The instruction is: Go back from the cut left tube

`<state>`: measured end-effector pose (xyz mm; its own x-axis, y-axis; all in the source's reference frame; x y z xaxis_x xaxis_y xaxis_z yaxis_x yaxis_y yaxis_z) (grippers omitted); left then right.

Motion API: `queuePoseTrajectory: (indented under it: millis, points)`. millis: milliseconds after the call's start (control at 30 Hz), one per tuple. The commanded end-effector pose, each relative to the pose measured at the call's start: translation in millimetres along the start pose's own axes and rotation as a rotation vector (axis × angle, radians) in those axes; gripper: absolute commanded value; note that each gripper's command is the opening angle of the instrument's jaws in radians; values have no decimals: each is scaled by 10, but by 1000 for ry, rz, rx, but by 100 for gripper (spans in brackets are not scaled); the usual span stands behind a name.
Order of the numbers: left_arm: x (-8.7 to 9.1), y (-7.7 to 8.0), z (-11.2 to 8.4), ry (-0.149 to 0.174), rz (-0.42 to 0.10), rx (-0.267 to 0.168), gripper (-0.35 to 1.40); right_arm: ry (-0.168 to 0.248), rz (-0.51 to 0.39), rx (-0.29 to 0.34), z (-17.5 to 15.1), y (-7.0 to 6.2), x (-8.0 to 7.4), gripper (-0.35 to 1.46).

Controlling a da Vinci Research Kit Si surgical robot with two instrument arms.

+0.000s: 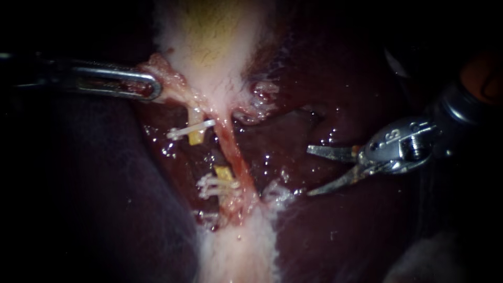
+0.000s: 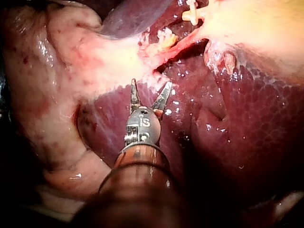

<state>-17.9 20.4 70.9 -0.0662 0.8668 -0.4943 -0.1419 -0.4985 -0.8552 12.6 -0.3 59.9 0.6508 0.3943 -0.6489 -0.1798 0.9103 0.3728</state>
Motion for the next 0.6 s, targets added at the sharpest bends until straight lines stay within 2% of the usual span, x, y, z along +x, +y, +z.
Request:
queuePoseTrajectory:
  millis: [33,200,600]
  points:
    - [-2,-2,4,1,4,-1,-35,0,0,0,-1,0,0,145]
    - [-10,-11,16,-6,9,-1,-35,0,0,1,-2,1,0,145]
    - [-9,-12,17,-6,9,-1,-35,0,0,2,-4,-1,0,145]
